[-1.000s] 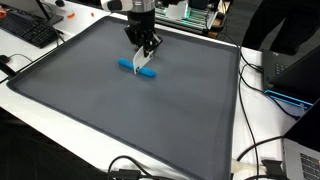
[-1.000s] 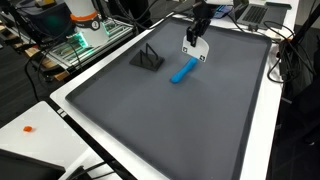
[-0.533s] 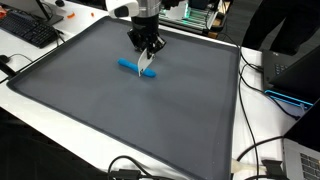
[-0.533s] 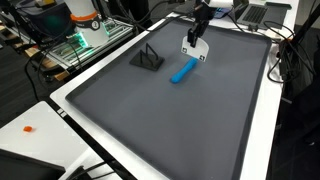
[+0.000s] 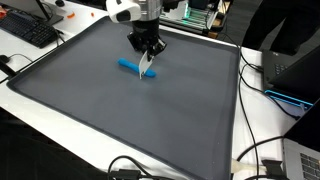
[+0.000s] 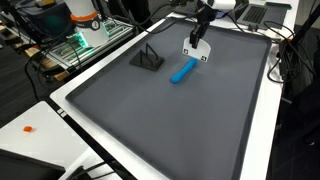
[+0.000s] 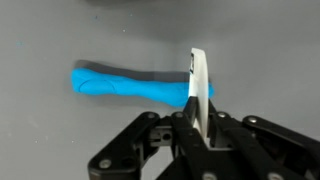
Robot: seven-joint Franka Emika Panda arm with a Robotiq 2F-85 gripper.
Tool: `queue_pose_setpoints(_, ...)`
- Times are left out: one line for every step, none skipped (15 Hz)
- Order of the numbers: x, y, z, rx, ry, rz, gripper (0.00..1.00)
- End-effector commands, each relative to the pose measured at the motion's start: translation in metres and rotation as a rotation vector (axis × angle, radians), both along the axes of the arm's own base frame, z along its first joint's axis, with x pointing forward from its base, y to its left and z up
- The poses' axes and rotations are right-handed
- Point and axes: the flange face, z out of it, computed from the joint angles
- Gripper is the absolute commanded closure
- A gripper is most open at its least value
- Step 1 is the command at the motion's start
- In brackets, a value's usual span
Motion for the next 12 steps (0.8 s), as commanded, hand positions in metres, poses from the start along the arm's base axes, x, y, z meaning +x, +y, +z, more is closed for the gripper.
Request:
queue_pose_setpoints(0.005, 0.002, -0.007, -0.022, -0.015, 0.037, 0.98)
queue_pose_setpoints(0.006, 0.002, -0.009, -0.021, -0.023, 0.042, 0.98)
queue_pose_setpoints(0.006, 0.002, -0.010, -0.021, -0.027, 0.047, 0.98)
queue_pose_setpoints(0.007, 0.001, -0.013, -0.027, -0.029, 0.051, 0.98)
queue_pose_setpoints(0.007, 0.001, -0.015, -0.029, -0.031, 0.056, 0.98)
queue_pose_setpoints(0.007, 0.001, -0.017, -0.031, -0.033, 0.060, 0.98)
queue_pose_setpoints(0.007, 0.000, -0.019, -0.032, -0.037, 0.063, 0.98)
queue_pose_setpoints(0.007, 0.000, -0.020, -0.031, -0.042, 0.066, 0.98)
queue_pose_setpoints(0.007, -0.001, -0.022, -0.031, -0.044, 0.068, 0.98)
queue_pose_setpoints(0.007, -0.001, -0.025, -0.035, -0.046, 0.073, 0.98)
queue_pose_setpoints(0.007, -0.002, -0.026, -0.034, -0.045, 0.071, 0.98)
queue_pose_setpoints(0.007, -0.003, -0.029, -0.033, -0.045, 0.069, 0.98)
